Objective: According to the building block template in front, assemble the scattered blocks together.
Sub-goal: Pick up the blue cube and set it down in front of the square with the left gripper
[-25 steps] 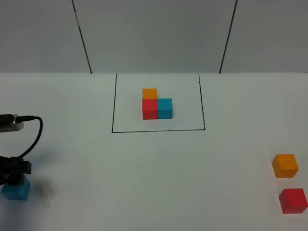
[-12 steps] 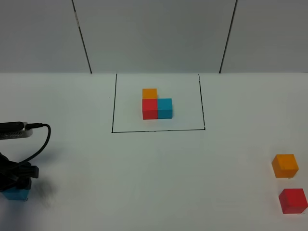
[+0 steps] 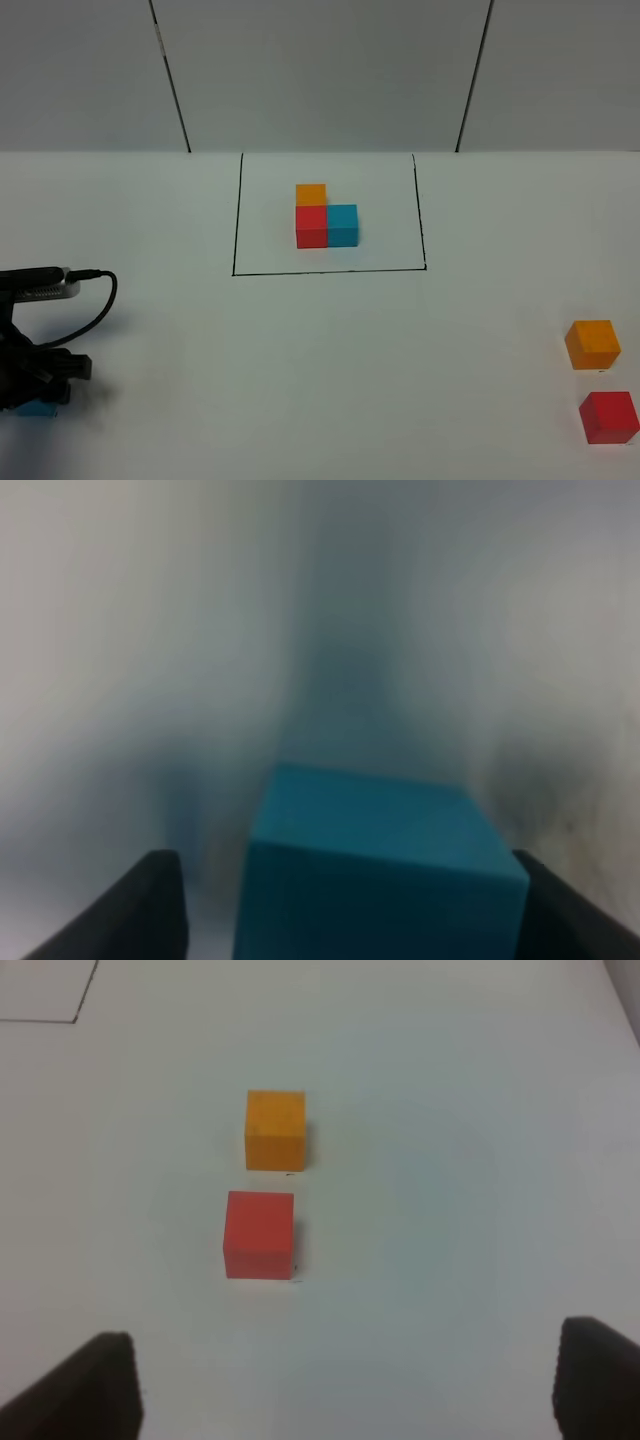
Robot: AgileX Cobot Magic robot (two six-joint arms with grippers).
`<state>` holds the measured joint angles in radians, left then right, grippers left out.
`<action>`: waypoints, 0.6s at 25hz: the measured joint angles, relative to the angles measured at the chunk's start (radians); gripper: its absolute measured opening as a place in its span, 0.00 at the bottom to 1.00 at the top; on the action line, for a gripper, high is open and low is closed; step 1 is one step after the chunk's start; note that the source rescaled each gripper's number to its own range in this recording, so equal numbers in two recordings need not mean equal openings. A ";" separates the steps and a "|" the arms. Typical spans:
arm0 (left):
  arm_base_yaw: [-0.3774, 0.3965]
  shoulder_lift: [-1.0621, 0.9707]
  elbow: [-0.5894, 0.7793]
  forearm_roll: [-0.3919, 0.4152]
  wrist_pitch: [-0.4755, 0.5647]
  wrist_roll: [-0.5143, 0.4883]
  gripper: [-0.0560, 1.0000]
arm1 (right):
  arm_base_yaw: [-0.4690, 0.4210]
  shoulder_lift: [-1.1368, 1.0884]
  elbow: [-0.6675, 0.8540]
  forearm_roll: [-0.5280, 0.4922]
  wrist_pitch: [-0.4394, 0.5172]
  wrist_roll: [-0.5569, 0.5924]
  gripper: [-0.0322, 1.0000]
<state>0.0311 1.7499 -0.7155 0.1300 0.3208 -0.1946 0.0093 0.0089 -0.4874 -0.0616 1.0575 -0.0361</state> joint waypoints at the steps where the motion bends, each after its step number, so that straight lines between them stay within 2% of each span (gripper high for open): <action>1: 0.000 0.005 -0.006 0.000 0.002 0.000 0.34 | 0.000 0.000 0.000 0.000 0.000 0.000 0.77; 2: 0.000 0.007 -0.013 0.000 0.001 -0.001 0.06 | 0.000 0.000 0.000 0.000 0.000 0.000 0.77; 6: -0.001 0.007 -0.072 0.000 0.017 0.008 0.05 | 0.000 0.000 0.000 0.000 0.000 0.000 0.77; 9: -0.035 -0.014 -0.148 0.002 0.093 0.089 0.05 | 0.000 0.000 0.000 0.000 0.000 0.000 0.77; 11: -0.100 -0.036 -0.229 -0.004 0.190 0.217 0.05 | 0.000 0.000 0.000 0.000 0.000 0.000 0.77; 13: -0.181 -0.044 -0.347 -0.041 0.304 0.419 0.05 | 0.000 0.000 0.000 0.000 0.000 0.000 0.77; 15: -0.276 -0.040 -0.473 -0.088 0.463 0.642 0.05 | 0.000 0.000 0.000 0.000 0.000 0.000 0.77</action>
<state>-0.2452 1.7100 -1.1880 0.0418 0.7834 0.4477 0.0093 0.0089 -0.4874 -0.0616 1.0575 -0.0361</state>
